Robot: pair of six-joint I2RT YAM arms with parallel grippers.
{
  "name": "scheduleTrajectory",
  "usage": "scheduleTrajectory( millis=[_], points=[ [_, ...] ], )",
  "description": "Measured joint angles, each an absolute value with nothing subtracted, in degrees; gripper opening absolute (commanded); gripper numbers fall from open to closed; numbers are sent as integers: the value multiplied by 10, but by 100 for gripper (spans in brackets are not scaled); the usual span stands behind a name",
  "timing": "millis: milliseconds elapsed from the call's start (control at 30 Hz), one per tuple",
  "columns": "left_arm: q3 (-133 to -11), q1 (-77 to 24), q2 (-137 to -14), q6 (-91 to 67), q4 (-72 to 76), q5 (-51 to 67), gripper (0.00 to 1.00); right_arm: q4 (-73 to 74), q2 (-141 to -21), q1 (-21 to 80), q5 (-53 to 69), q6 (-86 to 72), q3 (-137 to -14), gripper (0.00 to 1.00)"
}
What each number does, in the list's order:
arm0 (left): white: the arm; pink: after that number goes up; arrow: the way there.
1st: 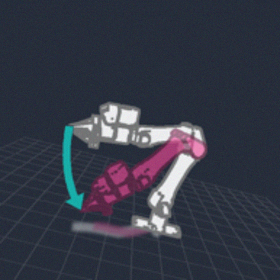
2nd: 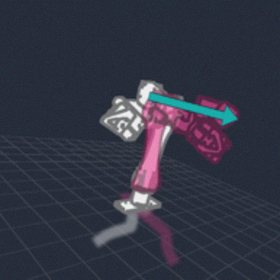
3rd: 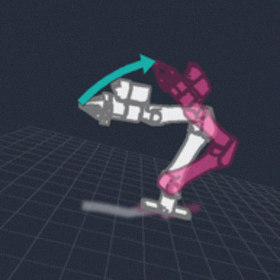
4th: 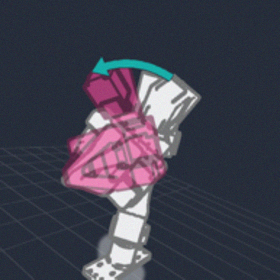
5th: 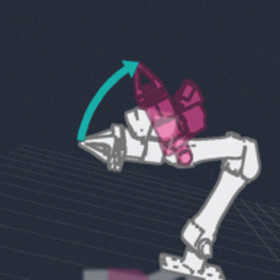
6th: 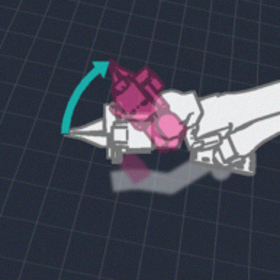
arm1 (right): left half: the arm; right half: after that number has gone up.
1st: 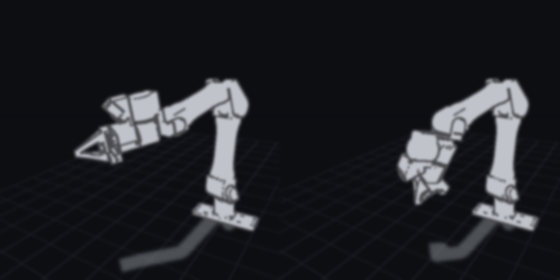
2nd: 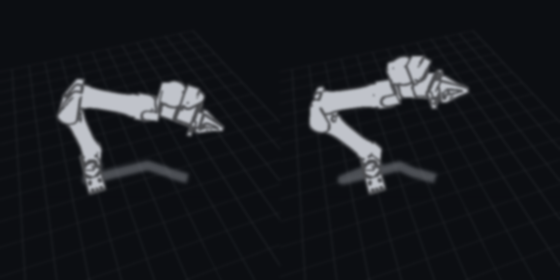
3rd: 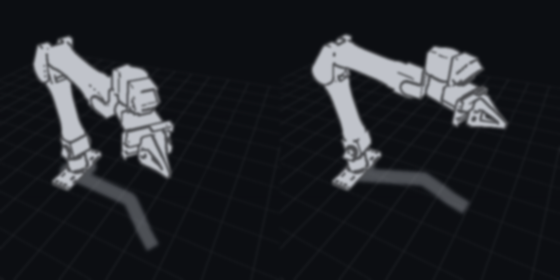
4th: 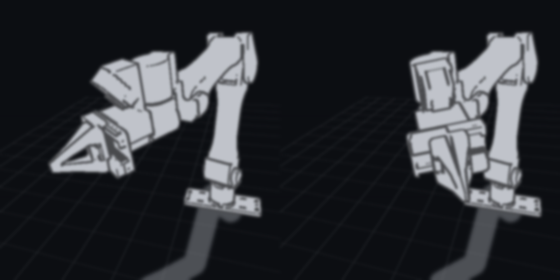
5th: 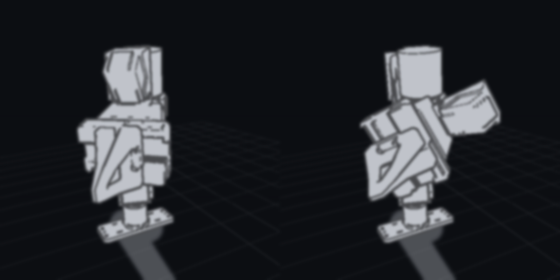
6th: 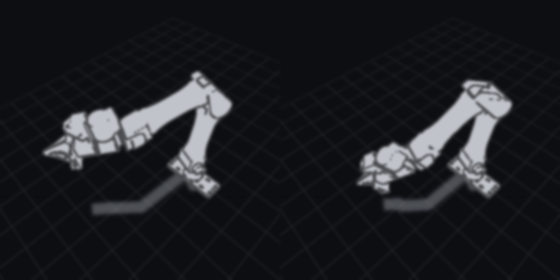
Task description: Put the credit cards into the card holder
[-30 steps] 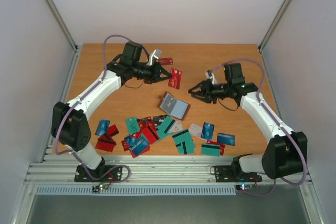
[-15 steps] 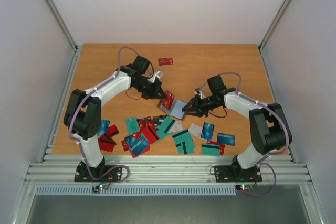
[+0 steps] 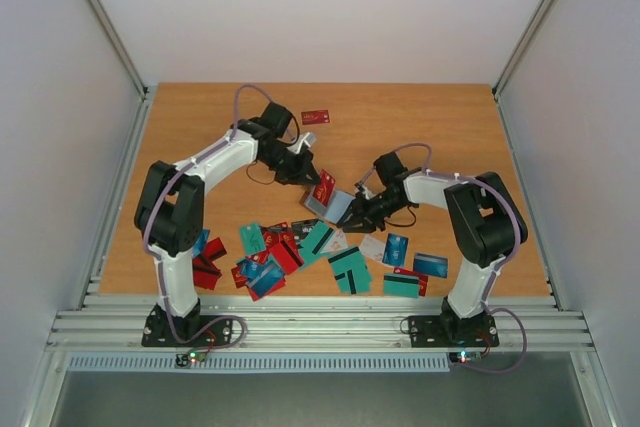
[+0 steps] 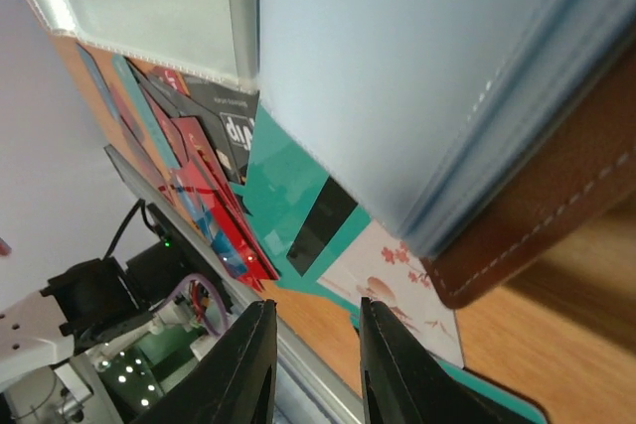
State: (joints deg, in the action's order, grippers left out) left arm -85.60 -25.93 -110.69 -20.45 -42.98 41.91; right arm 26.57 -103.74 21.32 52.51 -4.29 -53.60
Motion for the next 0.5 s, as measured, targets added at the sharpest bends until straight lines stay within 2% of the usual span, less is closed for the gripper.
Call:
scheduleTrajectory(
  millis=[500],
  points=[
    [-893,-268,-1146,-188,-446,402,0,326,-1092,213,478,29,-596,25]
  ],
)
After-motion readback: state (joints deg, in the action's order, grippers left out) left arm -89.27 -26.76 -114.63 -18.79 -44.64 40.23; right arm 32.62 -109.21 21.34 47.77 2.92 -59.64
